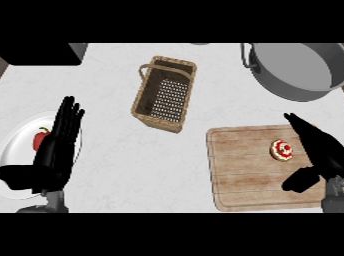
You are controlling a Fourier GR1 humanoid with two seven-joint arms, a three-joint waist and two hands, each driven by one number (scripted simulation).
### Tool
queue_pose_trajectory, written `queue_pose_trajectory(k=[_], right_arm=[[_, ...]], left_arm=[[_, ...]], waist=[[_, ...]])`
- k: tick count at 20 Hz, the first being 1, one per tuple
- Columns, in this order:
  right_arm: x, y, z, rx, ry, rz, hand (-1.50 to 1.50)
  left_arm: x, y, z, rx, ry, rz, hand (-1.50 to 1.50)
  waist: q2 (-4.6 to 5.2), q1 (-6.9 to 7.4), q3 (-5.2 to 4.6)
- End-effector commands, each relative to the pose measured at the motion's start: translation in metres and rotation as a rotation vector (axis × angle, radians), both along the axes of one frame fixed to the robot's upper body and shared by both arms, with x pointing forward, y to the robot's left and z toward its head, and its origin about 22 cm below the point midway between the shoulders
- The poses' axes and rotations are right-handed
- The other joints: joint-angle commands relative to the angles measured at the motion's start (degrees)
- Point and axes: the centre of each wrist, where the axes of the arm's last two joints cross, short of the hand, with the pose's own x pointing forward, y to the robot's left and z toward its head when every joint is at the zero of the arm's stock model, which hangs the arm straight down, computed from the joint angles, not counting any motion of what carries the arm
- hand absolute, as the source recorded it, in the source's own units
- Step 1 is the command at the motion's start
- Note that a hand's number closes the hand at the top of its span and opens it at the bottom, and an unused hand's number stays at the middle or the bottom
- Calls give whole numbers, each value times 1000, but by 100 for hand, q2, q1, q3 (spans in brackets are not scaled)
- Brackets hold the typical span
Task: Pick the cupcake from the cutting board and place it in the basket
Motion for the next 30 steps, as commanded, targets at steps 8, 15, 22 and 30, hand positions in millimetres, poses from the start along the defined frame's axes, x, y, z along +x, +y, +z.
queue_pose_trajectory(k=[8, 15, 22, 30], right_arm=[[0, -5, -29, -4, 24, 16, -150], [3, 2, -30, 16, 12, -29, -150], [36, -4, -46, -8, 97, 53, 150], [24, 5, -56, -91, 41, 164, 150]], left_arm=[[-7, -12, -8, 16, -16, -2, 0], [-13, -1, -6, 0, 13, -6, 0], [-16, -4, 18, -6, 5, -10, 0], [12, 3, 12, 4, -7, -2, 0]], waist=[[0, -1, 0], [-2, -1, -1], [1, 41, 2], [1, 0, 0]])
